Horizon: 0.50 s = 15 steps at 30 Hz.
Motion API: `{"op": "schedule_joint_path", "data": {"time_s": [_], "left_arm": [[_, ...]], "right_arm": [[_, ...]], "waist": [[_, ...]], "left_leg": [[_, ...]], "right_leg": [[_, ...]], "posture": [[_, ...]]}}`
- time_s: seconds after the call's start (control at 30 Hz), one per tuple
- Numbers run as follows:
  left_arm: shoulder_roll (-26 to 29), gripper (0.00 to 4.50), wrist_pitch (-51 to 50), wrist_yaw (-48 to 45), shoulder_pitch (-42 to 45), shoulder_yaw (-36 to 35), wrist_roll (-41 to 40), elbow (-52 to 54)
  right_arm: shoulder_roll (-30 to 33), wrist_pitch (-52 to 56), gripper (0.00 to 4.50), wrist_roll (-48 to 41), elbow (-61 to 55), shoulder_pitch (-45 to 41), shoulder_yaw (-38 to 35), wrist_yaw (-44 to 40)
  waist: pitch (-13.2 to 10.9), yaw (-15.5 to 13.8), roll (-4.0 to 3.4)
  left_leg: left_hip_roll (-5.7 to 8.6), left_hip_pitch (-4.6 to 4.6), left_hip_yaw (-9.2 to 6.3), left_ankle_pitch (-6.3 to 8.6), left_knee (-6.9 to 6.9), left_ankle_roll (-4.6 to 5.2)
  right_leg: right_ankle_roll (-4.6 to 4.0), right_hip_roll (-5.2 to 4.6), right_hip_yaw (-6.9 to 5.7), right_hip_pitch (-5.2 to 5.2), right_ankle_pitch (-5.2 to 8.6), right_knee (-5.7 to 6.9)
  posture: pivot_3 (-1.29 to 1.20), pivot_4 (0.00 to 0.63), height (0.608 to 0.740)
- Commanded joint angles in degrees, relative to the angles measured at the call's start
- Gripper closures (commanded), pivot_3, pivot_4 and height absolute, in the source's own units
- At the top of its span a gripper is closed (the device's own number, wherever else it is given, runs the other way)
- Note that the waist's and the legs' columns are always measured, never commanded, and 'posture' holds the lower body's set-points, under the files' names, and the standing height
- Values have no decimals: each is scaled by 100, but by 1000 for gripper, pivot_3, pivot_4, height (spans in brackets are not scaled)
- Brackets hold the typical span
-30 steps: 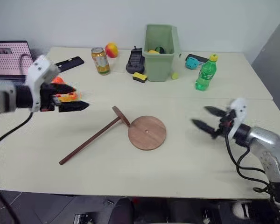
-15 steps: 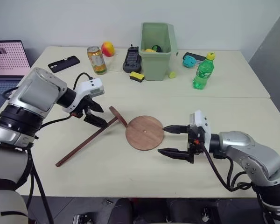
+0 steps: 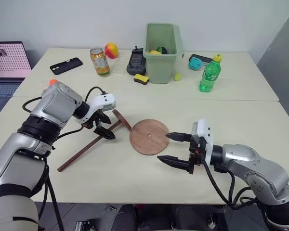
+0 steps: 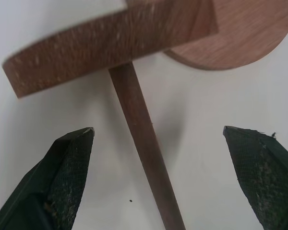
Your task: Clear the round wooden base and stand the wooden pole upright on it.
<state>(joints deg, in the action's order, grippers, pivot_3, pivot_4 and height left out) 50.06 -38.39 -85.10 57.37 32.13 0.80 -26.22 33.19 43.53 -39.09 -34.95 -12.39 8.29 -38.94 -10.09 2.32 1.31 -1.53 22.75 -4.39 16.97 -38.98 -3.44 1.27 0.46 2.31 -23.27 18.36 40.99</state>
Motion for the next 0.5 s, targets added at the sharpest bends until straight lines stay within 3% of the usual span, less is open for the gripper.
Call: {"op": "schedule_joint_path", "data": {"time_s": [0.03, 0.07, 0.5], "left_arm": [[-133, 366, 146, 156, 56, -256, 104, -183], [-168, 403, 144, 181, 53, -293, 99, -213], [-211, 3153, -60, 121, -51, -460, 86, -114]], "right_arm": [[-20, 8, 0, -81, -233, -39, -108, 60], [-19, 14, 0, -88, -235, -40, -118, 71], [-24, 78, 0, -154, -82, -212, -213, 57]], "waist": [[0, 0, 0], [0, -1, 0], [0, -5, 0]], "left_leg": [[0, 0, 1, 0, 0, 0], [1, 1, 0, 0, 0, 0], [1, 1, 0, 0, -1, 0]], "right_leg": [[0, 0, 0, 0, 0, 0], [0, 0, 0, 0, 0, 0], [0, -1, -1, 0, 0, 0]], "posture": [[0, 150, 740], [0, 150, 740], [0, 150, 740]]}}
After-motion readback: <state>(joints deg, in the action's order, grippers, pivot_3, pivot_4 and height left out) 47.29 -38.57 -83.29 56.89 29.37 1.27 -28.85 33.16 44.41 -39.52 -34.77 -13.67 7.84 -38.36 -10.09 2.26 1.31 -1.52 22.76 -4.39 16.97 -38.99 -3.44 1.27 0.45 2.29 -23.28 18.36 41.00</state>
